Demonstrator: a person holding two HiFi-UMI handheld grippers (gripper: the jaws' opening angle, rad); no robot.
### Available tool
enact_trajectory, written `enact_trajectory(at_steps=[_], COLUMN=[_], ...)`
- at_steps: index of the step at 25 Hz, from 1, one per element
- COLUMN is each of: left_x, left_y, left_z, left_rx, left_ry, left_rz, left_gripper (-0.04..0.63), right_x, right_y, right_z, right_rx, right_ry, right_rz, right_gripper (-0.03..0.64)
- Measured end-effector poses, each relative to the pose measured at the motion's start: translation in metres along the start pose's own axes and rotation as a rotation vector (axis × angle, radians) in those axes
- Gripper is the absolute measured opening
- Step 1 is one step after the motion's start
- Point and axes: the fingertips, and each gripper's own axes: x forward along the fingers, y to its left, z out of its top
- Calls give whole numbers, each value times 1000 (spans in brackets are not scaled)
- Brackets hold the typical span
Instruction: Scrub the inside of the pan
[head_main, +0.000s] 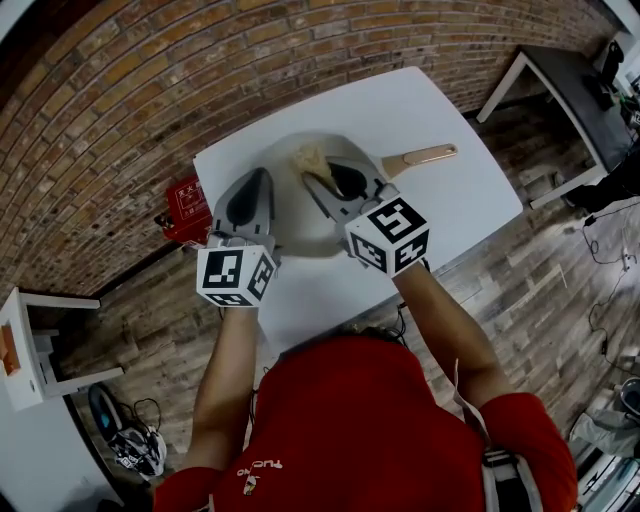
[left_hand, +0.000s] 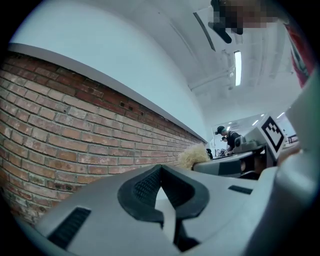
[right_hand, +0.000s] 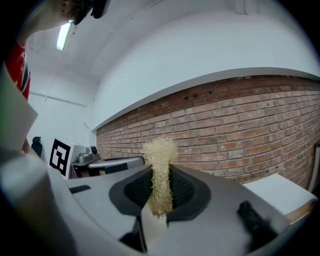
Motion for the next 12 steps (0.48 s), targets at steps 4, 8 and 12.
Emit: enact_trajectory(at_steps=[4,8,12], left_x=[-1,0,2], left_y=[3,7,7], left_z=[-2,-3,-5], left_rx=[2,-5,-13], left_ry=[5,5,8], left_rz=[3,5,4], left_gripper=[14,14,14], right_x=[1,3,2], right_y=[4,5,2], right_z=[-6,-4,-3], right_rx=[3,0,0], right_ry=[9,11,15], right_rz=[5,4,-1], right_gripper=[86,86,86])
